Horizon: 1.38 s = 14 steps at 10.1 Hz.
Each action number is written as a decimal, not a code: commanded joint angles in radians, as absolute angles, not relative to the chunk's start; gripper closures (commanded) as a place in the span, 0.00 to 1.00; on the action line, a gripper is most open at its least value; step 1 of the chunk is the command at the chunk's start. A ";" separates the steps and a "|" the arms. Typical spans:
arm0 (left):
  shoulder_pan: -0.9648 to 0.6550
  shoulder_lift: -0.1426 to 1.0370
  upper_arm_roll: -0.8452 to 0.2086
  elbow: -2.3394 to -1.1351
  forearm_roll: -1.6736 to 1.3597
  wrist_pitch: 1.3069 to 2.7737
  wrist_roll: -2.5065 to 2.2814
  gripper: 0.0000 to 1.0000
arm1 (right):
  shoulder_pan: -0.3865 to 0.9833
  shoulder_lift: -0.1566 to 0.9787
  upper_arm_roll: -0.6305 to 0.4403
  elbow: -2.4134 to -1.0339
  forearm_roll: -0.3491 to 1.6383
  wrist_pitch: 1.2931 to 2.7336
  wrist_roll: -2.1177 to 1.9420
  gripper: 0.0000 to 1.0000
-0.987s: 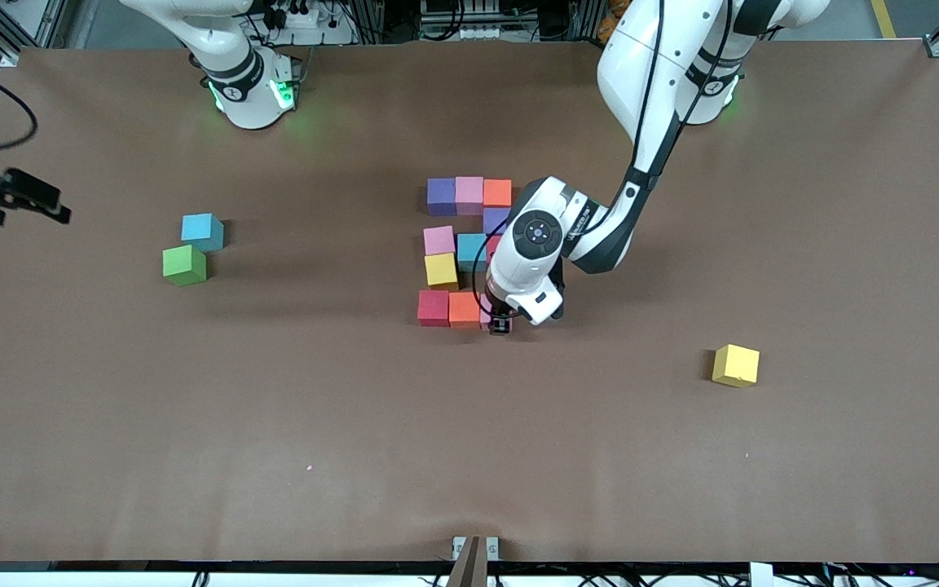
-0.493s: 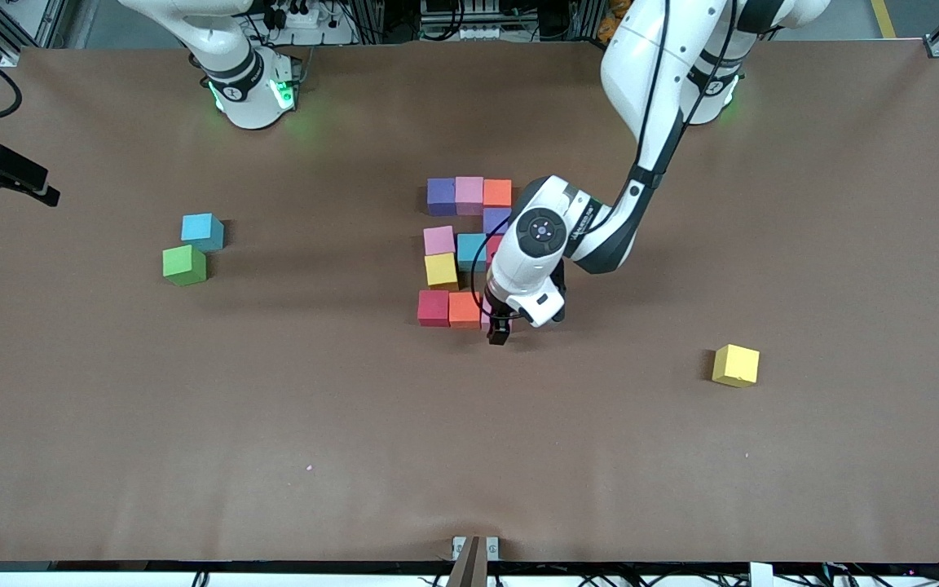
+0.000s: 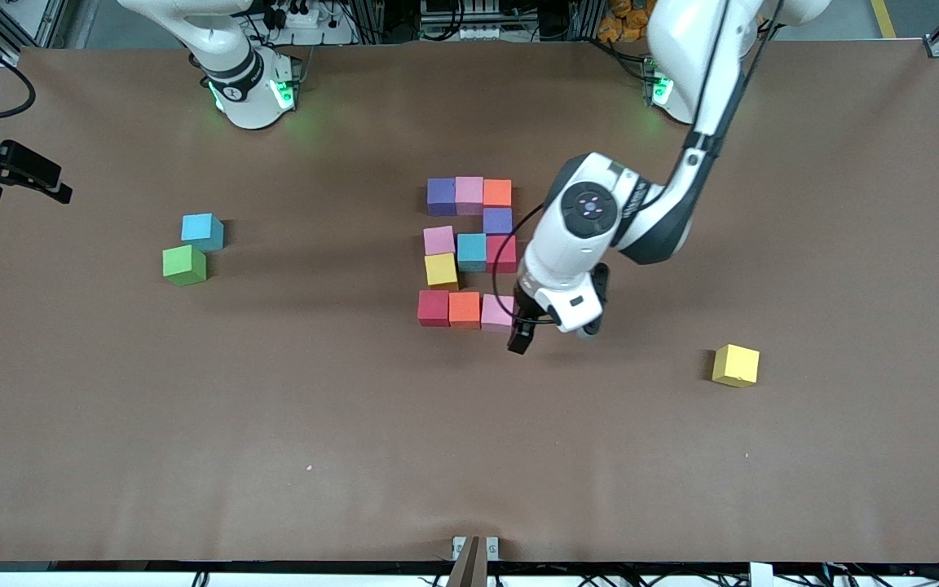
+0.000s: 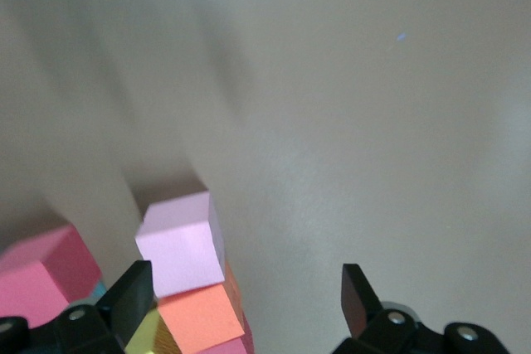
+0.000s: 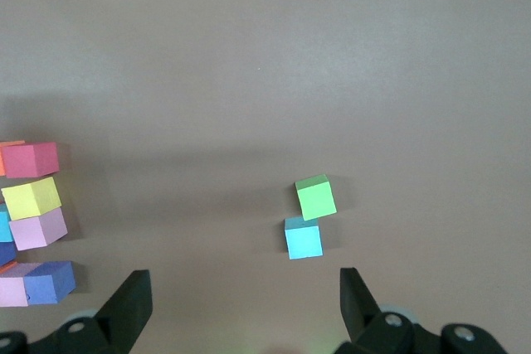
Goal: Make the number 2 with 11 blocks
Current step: 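Open the left gripper and lift it away from the shape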
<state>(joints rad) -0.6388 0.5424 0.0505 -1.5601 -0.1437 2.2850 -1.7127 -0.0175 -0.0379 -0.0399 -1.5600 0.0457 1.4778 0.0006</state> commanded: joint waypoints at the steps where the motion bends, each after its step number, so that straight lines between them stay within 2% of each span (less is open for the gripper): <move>1: -0.557 0.441 0.043 -1.583 -0.120 2.156 -1.483 0.00 | -0.011 -0.023 -0.046 -1.529 0.029 1.463 0.021 0.00; 5: -0.364 0.255 0.043 -1.583 -0.118 1.860 -0.928 0.00 | -0.008 -0.014 -0.046 -1.528 -0.009 1.477 0.012 0.00; 10: -0.154 0.075 0.038 -1.585 -0.120 1.648 -0.423 0.00 | 0.057 -0.014 -0.038 -1.525 -0.055 1.477 0.021 0.00; 14: -0.066 -0.066 0.034 -1.600 -0.097 1.539 -0.180 0.00 | 0.058 -0.002 -0.040 -1.517 -0.049 1.476 0.047 0.00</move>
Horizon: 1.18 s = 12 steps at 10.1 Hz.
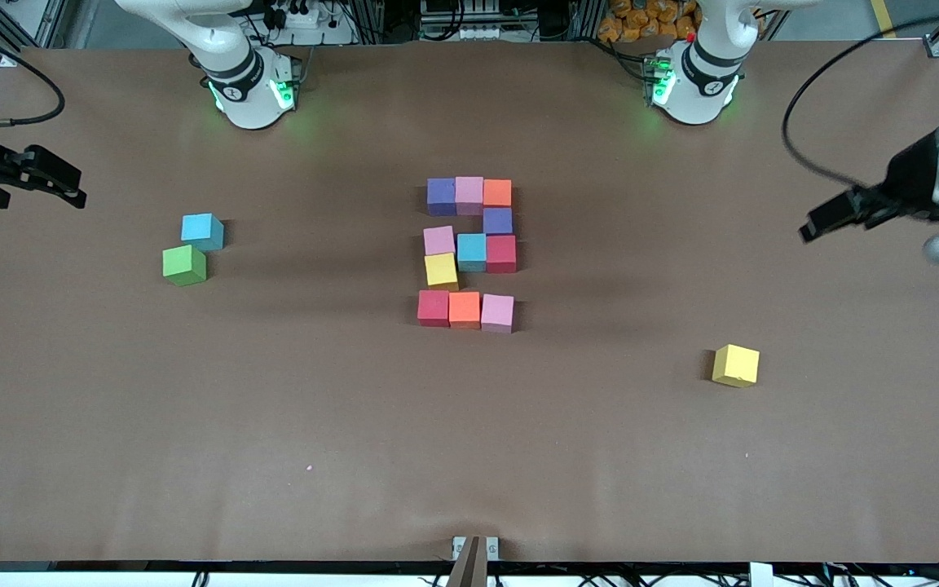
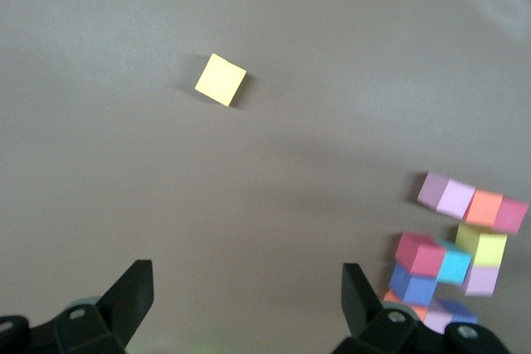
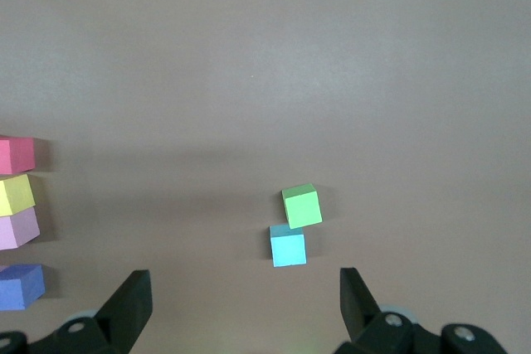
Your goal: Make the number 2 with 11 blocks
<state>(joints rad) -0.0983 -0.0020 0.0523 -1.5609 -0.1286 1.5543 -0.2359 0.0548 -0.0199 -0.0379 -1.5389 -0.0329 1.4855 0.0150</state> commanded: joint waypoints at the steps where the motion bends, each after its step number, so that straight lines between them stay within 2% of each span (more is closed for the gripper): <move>1: -0.043 -0.090 0.032 -1.618 -0.092 1.537 -0.163 0.00 | 0.055 0.002 -0.041 -1.517 -0.043 1.477 0.051 0.00; 3: -0.031 -0.143 0.000 -1.661 -0.011 1.536 -0.140 0.00 | 0.048 0.002 -0.041 -1.516 -0.045 1.477 0.038 0.00; 6: -0.032 -0.153 -0.021 -1.641 0.032 1.519 -0.140 0.00 | 0.049 0.002 -0.043 -1.513 -0.049 1.508 0.034 0.00; 7: -0.037 -0.143 -0.021 -1.637 0.032 1.520 -0.147 0.00 | 0.049 0.002 -0.043 -1.513 -0.046 1.512 0.034 0.00; 10: -0.061 -0.013 0.000 -1.511 0.035 1.520 -0.138 0.00 | 0.055 0.002 -0.043 -1.514 -0.038 1.522 0.035 0.00; 12: -0.070 0.011 0.002 -1.503 0.037 1.520 -0.141 0.00 | 0.058 0.002 -0.041 -1.514 -0.038 1.523 0.046 0.00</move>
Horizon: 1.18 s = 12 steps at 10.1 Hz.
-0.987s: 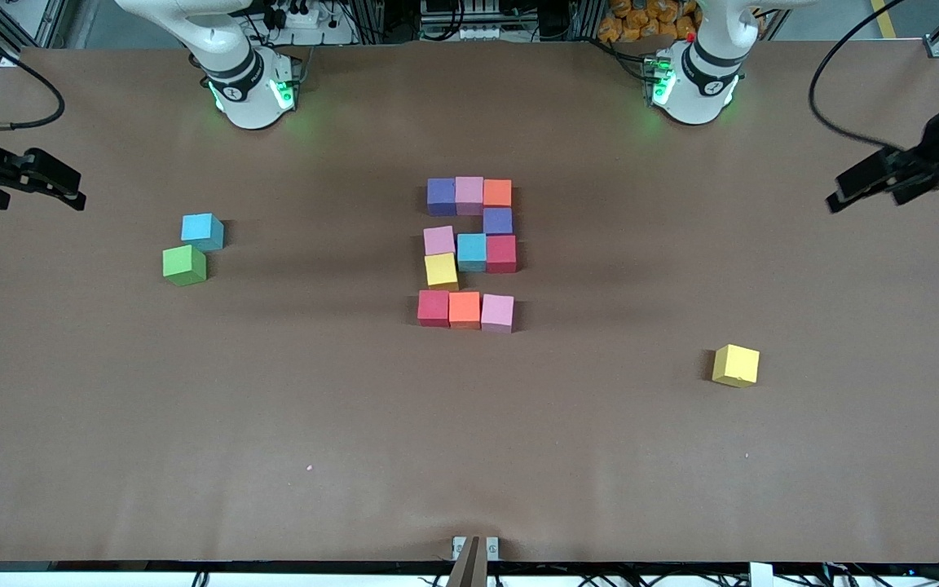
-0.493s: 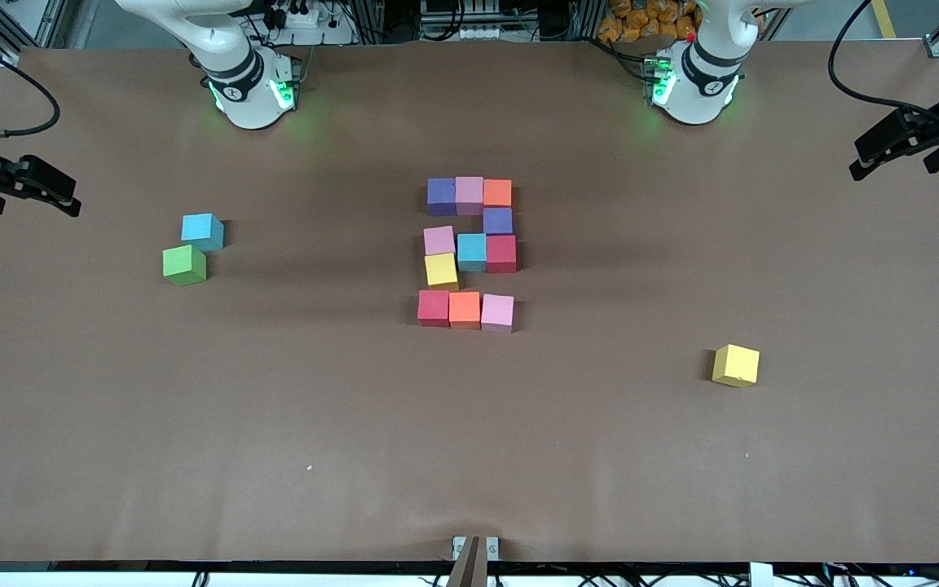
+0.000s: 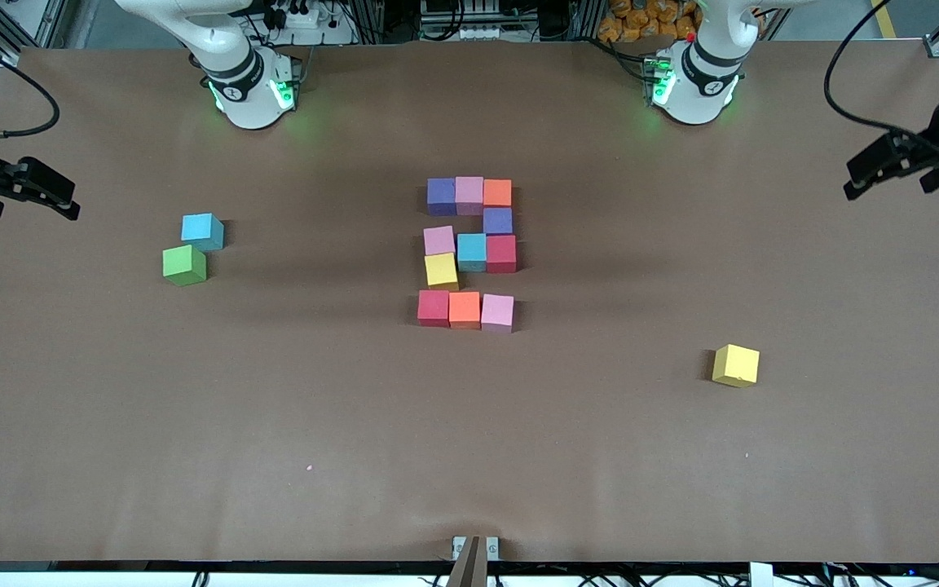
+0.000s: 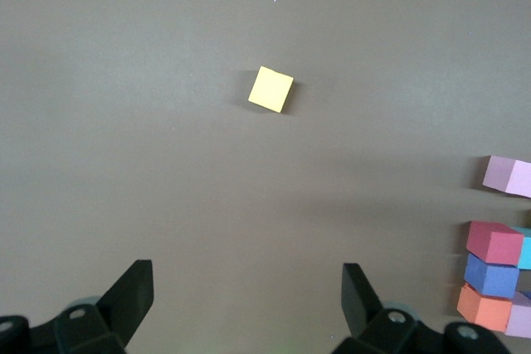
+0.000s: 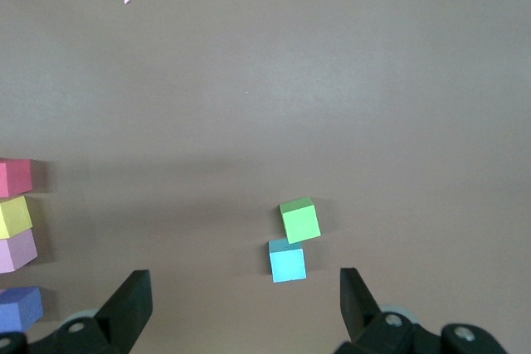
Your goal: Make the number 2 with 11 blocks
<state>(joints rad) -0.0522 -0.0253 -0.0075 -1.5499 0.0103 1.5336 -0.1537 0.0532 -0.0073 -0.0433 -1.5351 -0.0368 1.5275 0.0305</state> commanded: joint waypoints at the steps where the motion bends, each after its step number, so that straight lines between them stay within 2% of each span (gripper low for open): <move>1: -0.074 0.012 0.002 -1.503 0.038 1.520 -0.143 0.00 | 0.058 0.002 -0.041 -1.514 -0.037 1.523 0.049 0.00; 12: -0.083 0.005 -0.011 -1.505 0.025 1.520 -0.147 0.00 | 0.069 0.002 -0.040 -1.514 -0.035 1.525 0.080 0.00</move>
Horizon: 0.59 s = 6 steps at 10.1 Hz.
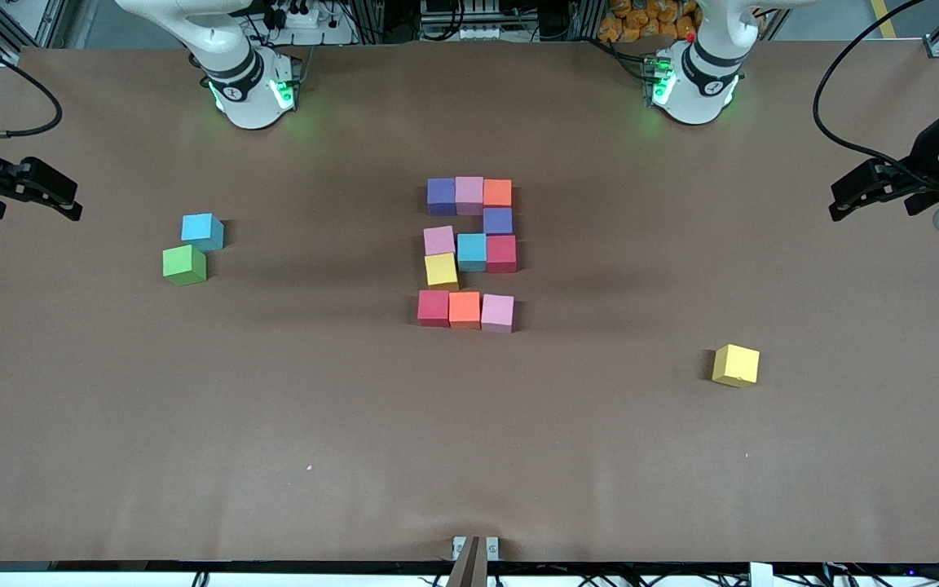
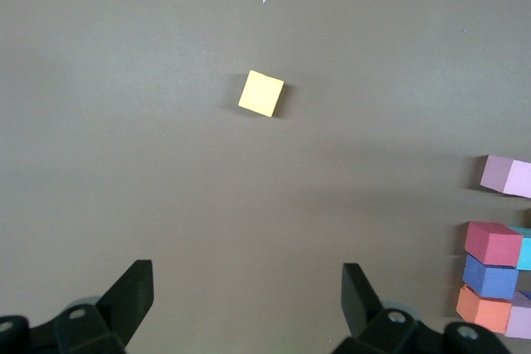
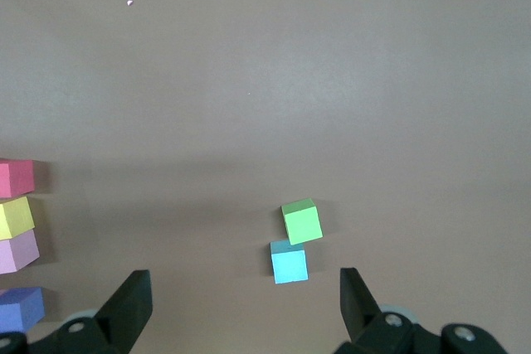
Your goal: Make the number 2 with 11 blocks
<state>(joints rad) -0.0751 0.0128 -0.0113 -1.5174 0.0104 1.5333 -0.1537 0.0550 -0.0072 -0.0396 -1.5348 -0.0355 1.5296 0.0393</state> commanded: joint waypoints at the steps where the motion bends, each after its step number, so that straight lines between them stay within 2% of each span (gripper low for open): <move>1: -0.084 0.005 -0.011 -1.505 0.022 1.522 -0.140 0.00 | 0.077 0.002 -0.040 -1.516 -0.040 1.523 0.092 0.00; 6: -0.084 0.005 -0.011 -1.505 -0.015 1.528 -0.137 0.00 | 0.077 0.003 -0.040 -1.517 -0.035 1.545 0.094 0.00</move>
